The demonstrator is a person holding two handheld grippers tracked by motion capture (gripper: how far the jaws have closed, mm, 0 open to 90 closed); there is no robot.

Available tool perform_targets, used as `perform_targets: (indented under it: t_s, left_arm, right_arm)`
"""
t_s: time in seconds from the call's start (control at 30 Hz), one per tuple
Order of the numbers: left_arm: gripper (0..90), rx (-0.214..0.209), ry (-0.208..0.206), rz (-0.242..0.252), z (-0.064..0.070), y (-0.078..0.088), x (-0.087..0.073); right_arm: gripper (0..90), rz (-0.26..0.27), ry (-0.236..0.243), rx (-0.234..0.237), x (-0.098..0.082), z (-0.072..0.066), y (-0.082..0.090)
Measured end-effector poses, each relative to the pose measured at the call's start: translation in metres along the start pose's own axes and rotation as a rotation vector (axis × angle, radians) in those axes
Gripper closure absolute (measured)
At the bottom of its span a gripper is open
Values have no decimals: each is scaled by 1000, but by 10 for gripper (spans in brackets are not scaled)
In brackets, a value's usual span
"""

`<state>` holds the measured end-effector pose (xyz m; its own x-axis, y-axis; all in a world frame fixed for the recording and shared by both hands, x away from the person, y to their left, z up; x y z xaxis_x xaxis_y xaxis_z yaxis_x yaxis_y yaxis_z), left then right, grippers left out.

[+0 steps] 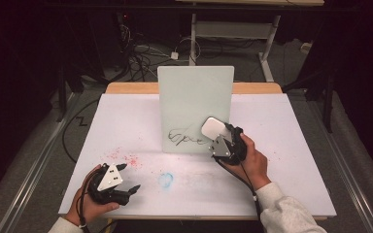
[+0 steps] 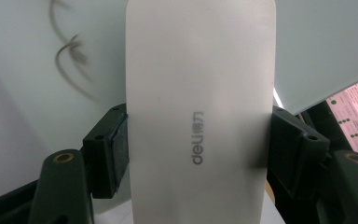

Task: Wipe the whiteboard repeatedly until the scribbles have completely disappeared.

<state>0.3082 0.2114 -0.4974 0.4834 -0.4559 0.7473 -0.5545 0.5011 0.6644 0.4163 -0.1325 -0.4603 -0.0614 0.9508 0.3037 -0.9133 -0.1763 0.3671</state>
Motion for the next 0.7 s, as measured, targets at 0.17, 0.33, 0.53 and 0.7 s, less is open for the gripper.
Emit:
perform_targets:
  t_s: [0.17, 0.33, 0.53, 0.7]
  left_arm:
    - [177, -1, -4, -4, 1, -1, 0]
    - [178, 0, -2, 2, 0, 0, 1]
    - [178, 2, -4, -2, 0, 0, 0]
    - [178, 2, -5, 1, 1, 0, 1]
  right_arm:
    - [308, 1, 73, 86, -6, -22, 0]
    - [308, -5, 101, 130, -13, -33, 3]
    - [308, -63, 149, 102, -26, -29, 3]
    - [308, -82, 251, 52, -22, -31, 2]
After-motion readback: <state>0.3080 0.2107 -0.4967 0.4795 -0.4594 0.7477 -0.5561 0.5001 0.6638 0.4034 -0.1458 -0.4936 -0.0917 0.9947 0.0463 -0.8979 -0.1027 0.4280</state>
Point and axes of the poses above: each handheld gripper's, and its own axes: y roughly backward along the jaws, x roughly out of its top, z roughly to its right, the point moved 4 cm from there along -y, roughly forward along the jaws, and after that the axes turned 14 degrees about y, right-handed, at the moved point
